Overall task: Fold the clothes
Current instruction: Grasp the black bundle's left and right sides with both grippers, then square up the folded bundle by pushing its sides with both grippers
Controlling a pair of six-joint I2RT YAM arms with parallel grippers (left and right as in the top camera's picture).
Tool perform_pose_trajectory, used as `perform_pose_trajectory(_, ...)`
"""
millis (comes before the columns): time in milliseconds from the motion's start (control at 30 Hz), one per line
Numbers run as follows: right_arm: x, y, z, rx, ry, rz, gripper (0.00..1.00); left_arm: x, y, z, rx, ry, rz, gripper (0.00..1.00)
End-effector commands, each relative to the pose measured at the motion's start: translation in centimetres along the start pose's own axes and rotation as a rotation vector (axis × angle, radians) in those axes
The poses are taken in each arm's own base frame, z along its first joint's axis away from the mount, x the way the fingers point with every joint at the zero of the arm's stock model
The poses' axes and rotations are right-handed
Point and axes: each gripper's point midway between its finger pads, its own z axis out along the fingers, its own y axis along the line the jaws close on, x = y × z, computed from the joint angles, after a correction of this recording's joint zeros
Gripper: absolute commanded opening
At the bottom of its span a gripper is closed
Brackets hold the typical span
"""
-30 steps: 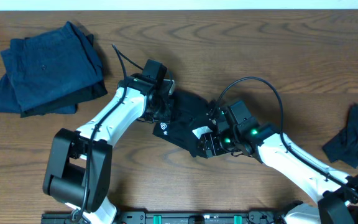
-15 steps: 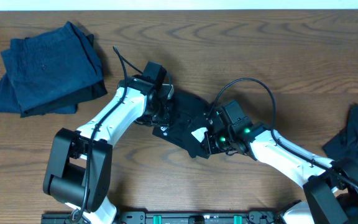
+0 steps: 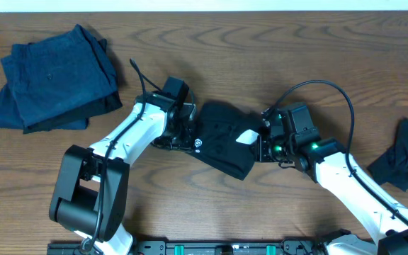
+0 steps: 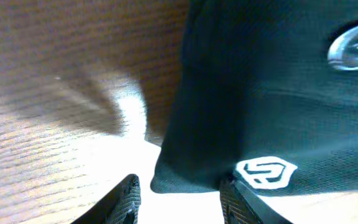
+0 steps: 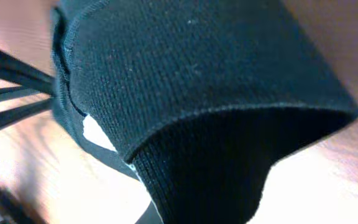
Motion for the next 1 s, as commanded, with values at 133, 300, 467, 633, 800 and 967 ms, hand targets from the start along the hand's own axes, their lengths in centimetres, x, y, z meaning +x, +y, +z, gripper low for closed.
perform_pose_trajectory(133, 2.2, -5.2, -0.1, 0.256, 0.073, 0.045, 0.01, 0.1, 0.2, 0.8, 0.005, 0.001, 0.015, 0.43)
perform_pose_trajectory(300, 2.1, -8.6, -1.2, 0.457, 0.035, 0.094, 0.01, -0.9, 0.0, 0.8, 0.011, -0.039, 0.026, 0.43)
perform_pose_trajectory(467, 1.3, -8.4, -1.1, 0.449, -0.003, 0.102, 0.01, -1.3, -0.3, 0.6, 0.026, -0.058, 0.024, 0.42)
perform_pose_trajectory(633, 1.4, -8.2, -1.0, 0.435, 0.006, 0.103, 0.01, -1.2, -2.3, -0.8, 0.102, -0.082, 0.050, 0.42)
perform_pose_trajectory(800, 2.0, -6.9, -0.5, 0.357, 0.059, 0.014, 0.01, -2.2, -3.7, -3.1, 0.119, -0.180, 0.101, 0.42)
perform_pose_trajectory(967, -0.4, -9.7, -2.2, 0.500, -0.032, 0.008, 0.01, -5.4, -5.2, -6.6, 0.144, -0.384, 0.164, 0.42)
